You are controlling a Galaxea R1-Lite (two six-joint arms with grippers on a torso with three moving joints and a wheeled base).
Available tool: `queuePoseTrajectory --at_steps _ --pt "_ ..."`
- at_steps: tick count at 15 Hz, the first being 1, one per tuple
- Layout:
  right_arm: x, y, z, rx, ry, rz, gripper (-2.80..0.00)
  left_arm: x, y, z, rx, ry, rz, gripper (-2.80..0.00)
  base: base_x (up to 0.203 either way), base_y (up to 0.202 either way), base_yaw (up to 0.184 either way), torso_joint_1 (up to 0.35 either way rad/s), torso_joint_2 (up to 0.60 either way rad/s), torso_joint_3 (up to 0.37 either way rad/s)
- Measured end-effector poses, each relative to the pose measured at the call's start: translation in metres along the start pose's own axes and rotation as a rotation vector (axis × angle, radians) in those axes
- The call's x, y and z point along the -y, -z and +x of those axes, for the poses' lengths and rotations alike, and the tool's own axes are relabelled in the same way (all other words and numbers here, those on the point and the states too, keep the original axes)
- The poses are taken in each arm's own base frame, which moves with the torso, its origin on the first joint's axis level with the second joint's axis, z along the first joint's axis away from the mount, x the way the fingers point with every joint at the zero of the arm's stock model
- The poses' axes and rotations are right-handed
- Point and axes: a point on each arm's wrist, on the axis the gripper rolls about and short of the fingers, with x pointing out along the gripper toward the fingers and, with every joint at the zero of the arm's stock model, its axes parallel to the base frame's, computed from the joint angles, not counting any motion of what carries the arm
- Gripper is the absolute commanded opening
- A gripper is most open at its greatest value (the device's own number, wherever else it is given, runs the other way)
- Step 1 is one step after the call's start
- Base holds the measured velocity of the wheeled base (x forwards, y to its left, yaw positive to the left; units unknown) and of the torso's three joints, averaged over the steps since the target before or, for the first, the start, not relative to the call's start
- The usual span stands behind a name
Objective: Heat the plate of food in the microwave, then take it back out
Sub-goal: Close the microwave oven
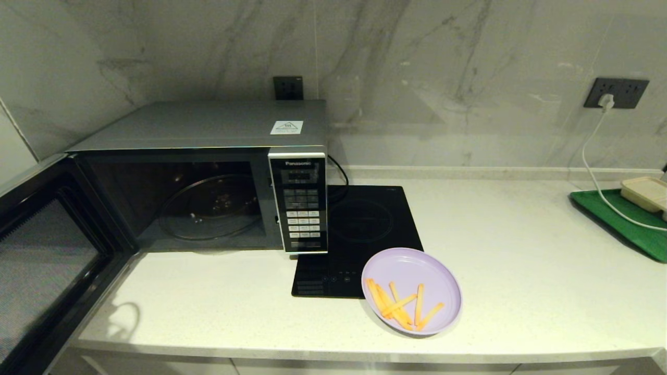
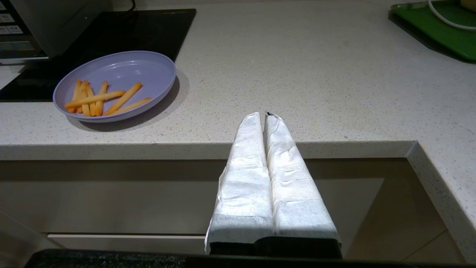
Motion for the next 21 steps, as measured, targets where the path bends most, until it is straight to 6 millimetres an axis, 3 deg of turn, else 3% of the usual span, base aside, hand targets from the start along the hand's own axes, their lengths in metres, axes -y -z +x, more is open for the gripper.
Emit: queuePoseTrajectory --at_steps 10,15,21 --pt "0.0 0.0 0.0 0.0 0.0 0.0 -2.8 0.006 0.014 0.005 -0.069 0.019 0.027 -2.8 0.0 0.0 0.0 0.0 0.0 0.0" --pt "0.0 0.0 0.0 0.0 0.0 0.0 -2.8 0.037 0.041 -0.001 -0.128 0.097 0.051 -2.8 0.0 0.0 0.0 0.0 0.0 0.0" --pt "0.0 0.0 0.0 0.0 0.0 0.0 -2.8 0.08 0.088 -0.024 -0.194 0.204 0.104 -2.8 0.0 0.0 0.0 0.0 0.0 0.0"
